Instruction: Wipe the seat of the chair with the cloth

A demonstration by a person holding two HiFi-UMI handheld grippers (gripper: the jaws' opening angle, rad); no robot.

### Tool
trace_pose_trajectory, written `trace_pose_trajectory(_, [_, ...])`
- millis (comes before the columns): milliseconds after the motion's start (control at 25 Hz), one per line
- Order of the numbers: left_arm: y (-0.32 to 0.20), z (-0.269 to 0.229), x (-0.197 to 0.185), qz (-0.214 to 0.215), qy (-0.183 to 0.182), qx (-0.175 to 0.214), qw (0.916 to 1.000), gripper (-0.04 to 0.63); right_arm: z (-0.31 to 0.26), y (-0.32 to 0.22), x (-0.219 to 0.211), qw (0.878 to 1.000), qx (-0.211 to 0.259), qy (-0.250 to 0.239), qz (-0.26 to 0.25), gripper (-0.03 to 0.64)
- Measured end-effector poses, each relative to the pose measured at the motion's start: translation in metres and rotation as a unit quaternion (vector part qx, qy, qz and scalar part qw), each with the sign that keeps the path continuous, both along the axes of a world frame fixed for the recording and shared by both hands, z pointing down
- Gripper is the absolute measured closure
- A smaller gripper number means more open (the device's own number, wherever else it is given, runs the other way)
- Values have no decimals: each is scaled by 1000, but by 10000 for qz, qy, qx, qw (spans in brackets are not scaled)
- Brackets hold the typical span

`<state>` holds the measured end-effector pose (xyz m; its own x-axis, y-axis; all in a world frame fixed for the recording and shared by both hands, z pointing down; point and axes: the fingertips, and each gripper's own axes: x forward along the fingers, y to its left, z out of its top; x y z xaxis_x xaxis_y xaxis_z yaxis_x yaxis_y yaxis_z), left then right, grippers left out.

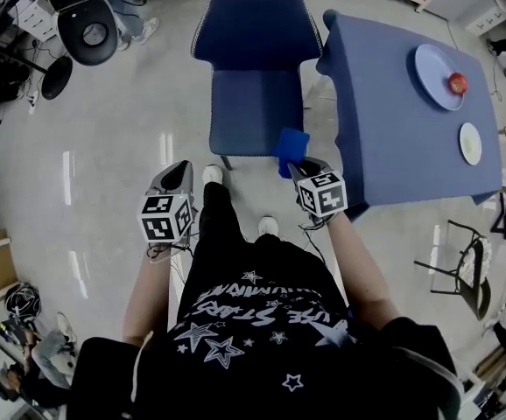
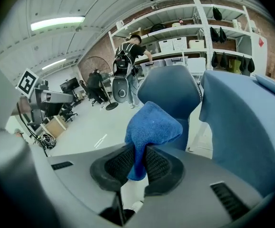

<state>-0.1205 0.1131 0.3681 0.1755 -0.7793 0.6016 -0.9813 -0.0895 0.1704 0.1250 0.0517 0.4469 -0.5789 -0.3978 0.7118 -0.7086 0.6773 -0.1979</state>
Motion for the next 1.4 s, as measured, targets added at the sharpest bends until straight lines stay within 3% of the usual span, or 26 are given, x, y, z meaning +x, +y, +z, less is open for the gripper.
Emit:
trace_pose_trajectory(160, [-48,13,-5,421,-48,-28,9991,575,14,-24,-1,9994,-133,73,313,563])
trace_pose_trajectory(480, [-128,53,-30,825,215,-344,9958,574,49,-85,-32,9963,-385,495,590,563])
trace_pose_trajectory(960, [-192,117,-86,1271,291,-832,9880,574,105,-166,-133,9909,-680,1131,251,562])
trace_pose_trajectory(1400, [-225,181,-130,1488,397,-1189,9809,575,167,-222,-235,9857,-642,1473,-502,562])
